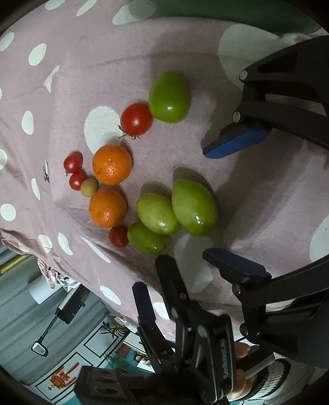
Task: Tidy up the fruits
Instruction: 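Reach both grippers toward the green fruits in front of the oranges, then grasp a large green fruit with the left gripper while the right grasps another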
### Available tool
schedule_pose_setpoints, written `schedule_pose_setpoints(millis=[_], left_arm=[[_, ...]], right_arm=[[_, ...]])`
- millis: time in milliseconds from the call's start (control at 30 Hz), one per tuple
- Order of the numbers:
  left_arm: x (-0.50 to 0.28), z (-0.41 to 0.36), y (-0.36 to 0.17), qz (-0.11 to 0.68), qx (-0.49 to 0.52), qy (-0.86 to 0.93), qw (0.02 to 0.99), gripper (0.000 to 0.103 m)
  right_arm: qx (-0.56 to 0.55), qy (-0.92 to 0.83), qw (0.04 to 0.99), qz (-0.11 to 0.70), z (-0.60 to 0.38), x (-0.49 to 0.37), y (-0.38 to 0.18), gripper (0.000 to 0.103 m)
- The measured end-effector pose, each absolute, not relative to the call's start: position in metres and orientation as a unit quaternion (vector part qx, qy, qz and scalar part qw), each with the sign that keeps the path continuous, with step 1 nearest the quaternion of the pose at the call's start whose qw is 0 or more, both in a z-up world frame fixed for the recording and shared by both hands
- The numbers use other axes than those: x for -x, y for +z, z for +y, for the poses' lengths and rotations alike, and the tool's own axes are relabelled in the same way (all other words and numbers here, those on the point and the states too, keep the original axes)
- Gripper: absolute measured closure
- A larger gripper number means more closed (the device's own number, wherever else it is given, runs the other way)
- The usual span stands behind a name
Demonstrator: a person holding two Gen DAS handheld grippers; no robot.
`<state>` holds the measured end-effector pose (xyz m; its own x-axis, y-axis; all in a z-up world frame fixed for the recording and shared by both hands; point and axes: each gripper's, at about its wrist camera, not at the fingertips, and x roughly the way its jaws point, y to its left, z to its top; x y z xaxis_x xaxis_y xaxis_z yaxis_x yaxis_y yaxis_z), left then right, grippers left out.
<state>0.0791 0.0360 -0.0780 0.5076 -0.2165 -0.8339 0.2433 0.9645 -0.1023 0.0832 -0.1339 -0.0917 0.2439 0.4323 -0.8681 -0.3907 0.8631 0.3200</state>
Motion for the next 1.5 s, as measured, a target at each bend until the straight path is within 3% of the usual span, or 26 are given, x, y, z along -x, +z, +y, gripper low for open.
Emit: schedule_pose_setpoints(millis=[467, 767, 867, 1500], left_arm=[[-0.104, 0.023, -0.098, 0.504, -0.059, -0.121, 0.853, 0.040], [-0.116, 0.027, -0.110, 0.513, -0.041, -0.126, 0.848, 0.049], [-0.117, 0.030, -0.109, 0.509, -0.041, -0.126, 0.851, 0.062], [-0.087, 0.053, -0.075, 0.481, 0.033, -0.130, 0.867, 0.062]], right_arm=[[0.037, 0.261, 0.795, 0.547, -0.125, -0.095, -0.093, 0.054], [0.026, 0.283, 0.799, 0.530, -0.124, -0.098, -0.092, 0.055], [0.030, 0.287, 0.801, 0.525, -0.122, -0.097, -0.092, 0.055], [0.000, 0.282, 0.815, 0.506, -0.137, -0.080, -0.074, 0.056]])
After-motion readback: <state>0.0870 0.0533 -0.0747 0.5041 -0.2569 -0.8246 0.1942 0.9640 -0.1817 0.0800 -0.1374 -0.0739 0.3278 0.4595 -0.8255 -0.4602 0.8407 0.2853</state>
